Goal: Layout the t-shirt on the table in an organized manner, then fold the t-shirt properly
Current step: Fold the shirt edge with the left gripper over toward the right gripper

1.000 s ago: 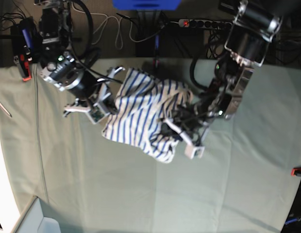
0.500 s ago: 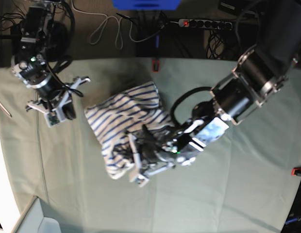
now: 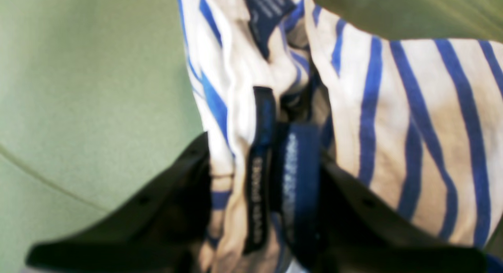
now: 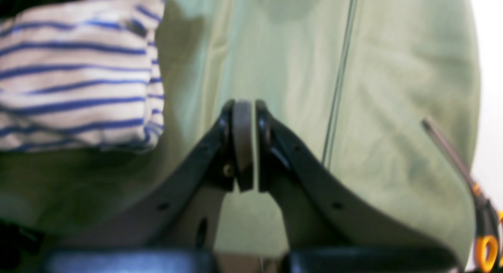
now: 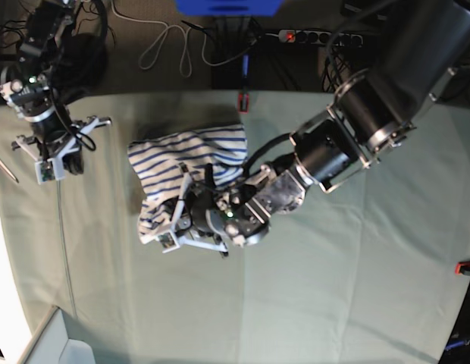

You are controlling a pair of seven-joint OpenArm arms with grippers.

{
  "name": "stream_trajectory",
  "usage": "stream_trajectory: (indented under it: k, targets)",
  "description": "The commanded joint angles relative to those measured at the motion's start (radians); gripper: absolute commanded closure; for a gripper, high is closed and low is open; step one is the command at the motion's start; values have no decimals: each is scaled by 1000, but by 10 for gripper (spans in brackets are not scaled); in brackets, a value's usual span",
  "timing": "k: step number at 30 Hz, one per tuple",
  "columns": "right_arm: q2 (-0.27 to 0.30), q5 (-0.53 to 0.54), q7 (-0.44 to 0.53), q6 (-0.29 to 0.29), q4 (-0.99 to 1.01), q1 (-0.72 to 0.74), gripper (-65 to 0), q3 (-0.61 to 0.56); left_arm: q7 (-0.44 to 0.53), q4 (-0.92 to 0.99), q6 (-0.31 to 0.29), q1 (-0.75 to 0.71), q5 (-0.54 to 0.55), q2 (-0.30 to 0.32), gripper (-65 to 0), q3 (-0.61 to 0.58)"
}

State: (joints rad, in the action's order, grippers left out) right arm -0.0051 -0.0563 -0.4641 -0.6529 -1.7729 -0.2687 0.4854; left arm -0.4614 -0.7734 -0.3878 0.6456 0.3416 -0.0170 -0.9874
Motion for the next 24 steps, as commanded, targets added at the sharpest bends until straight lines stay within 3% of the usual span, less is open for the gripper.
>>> stream_trajectory:
  k: [1, 5, 7, 12, 15, 18, 24]
  targets:
    - [6, 14, 21, 11, -17, -1, 0, 0, 62, -13, -15, 26, 20, -22, -2, 3]
    - [4, 16, 21, 11, -17, -14, 0, 0, 128, -7, -15, 30, 18, -25, -7, 3]
    - [4, 16, 21, 9, -17, -22, 0, 0, 128, -7, -15, 41, 18, -25, -47, 3]
    - [4, 16, 26, 9, -17, -31, 0, -1, 131, -8, -6, 49, 20, -22, -292, 5]
    - [6, 16, 26, 9, -17, -30, 0, -1, 135, -10, 89, 49, 20, -21, -298, 49]
    - [6, 16, 26, 9, -18, -25, 0, -1, 137, -13, 138, 47, 20, -21, -301, 132]
    - [6, 16, 26, 9, -18, -25, 0, -1, 135, -21, 142, 47, 20, -21, -302, 332]
